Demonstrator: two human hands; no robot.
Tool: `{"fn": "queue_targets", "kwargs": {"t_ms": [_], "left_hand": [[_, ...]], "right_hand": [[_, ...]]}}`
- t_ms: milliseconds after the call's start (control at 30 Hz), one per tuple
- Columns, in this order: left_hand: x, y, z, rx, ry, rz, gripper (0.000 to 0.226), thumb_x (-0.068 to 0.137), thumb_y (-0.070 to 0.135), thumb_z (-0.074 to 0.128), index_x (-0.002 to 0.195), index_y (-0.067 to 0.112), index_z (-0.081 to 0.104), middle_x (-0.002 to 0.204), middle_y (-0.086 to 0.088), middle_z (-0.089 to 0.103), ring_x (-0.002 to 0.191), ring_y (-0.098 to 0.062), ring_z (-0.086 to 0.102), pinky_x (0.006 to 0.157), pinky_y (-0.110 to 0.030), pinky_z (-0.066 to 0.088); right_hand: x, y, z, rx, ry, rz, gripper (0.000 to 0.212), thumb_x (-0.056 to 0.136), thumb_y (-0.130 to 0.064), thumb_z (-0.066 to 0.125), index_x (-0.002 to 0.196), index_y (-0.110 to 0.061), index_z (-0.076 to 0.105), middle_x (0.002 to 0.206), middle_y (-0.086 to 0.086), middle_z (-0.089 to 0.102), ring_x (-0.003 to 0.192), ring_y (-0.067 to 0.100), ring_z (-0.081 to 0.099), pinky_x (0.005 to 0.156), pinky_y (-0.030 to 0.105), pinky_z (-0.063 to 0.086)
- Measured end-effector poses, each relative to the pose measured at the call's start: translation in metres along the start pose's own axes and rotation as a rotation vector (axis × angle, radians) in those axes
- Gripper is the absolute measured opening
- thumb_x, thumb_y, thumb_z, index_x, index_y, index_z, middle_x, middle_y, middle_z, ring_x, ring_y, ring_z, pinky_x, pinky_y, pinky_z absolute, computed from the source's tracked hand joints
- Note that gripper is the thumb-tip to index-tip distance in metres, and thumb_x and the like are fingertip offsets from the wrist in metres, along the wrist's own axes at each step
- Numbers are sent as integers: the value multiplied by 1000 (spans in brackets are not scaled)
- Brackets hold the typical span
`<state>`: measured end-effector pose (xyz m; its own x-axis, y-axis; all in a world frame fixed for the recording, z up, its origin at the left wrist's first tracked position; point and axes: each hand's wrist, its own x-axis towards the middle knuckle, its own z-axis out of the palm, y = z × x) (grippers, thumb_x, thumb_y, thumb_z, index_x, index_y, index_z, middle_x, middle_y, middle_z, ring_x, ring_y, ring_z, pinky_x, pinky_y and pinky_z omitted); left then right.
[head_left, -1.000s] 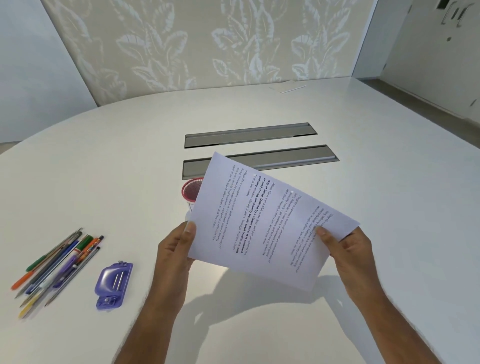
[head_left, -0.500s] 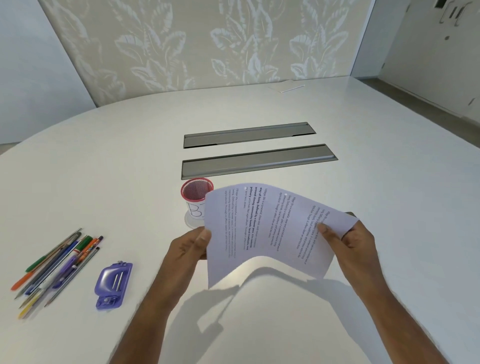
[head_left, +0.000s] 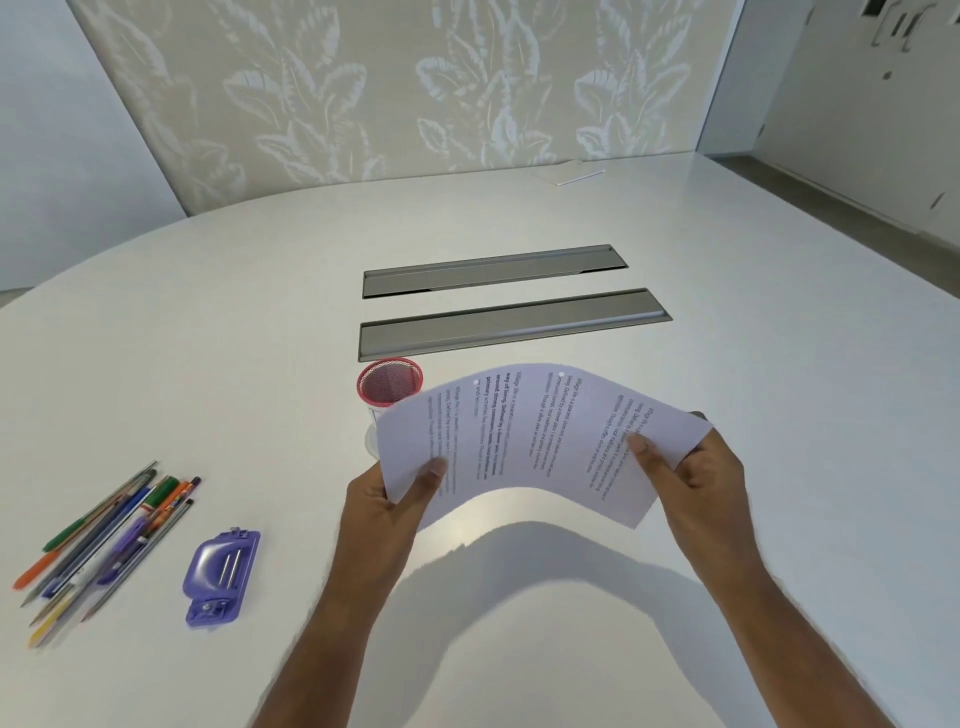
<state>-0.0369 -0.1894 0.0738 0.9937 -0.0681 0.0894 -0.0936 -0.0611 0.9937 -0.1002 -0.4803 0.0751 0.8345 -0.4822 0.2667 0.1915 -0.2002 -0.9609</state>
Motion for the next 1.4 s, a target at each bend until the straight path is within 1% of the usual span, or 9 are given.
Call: {"fn": "queue_targets", "kwargs": {"t_ms": [200,300,367,567,833,1033,1200,1333,1400], "left_hand": [[-9,-34,8,12,-57,-104,20,95,34,72,112,41,81,109,10,83,102,-12,79,80,-24,63],[-7,-33,7,27,-65,-33,25,97,37,69,120,38,77,115,12,82,108,-8,76,84,-16,58],[-7,-32,7,32,-70,-21,26,98,39,68,122,39,76,116,13,81,108,-6,76,83,-14,58],[-13,-39,15,-14,-99,-162,24,95,39,67,114,49,76,113,13,82,101,-5,78,74,-14,59],[-6,-44,9,-44,-17,-257,34,82,52,70,113,38,72,99,16,81,89,-7,77,63,-20,61],[-9,-40,6,-193,-20,-250,44,81,50,77,123,36,71,116,1,79,106,-21,75,86,-40,62],[-11,-38,11,-332,-11,-331,69,69,48,88,129,22,69,125,-8,77,119,-33,70,105,-59,54],[-17,-37,18,-402,-44,-332,49,75,41,86,122,29,76,126,-6,78,115,-25,75,96,-48,58],[-20,-36,20,-436,-57,-335,44,78,37,85,121,28,77,126,-8,79,114,-26,76,87,-38,63]], "right_hand": [[-6,33,2,-76,-76,139,19,95,-18,77,105,-32,71,102,-21,81,91,5,79,70,16,60],[-7,31,1,-62,-39,141,19,94,-25,77,104,-41,73,104,-20,81,90,3,79,69,16,61],[-7,31,1,-60,-24,135,22,94,-28,77,104,-47,72,104,-21,81,89,1,79,66,15,60],[-10,58,7,-133,-39,215,24,95,-15,77,117,-18,69,108,-5,79,89,-3,76,67,10,57],[-4,59,-3,-70,-94,202,22,95,-13,78,110,-26,70,105,-19,81,95,1,77,75,11,57],[3,64,-13,43,-45,286,18,86,-27,87,101,-25,77,96,0,84,82,19,79,69,39,67],[10,57,-13,316,-24,317,50,68,-43,96,107,-16,79,112,11,82,95,24,80,75,29,64],[18,48,-11,425,-31,288,56,70,-41,97,114,-11,76,120,16,79,105,29,78,90,36,63],[22,44,-10,429,-24,273,46,76,-35,93,111,-11,76,119,17,79,105,29,78,88,36,63]]}}
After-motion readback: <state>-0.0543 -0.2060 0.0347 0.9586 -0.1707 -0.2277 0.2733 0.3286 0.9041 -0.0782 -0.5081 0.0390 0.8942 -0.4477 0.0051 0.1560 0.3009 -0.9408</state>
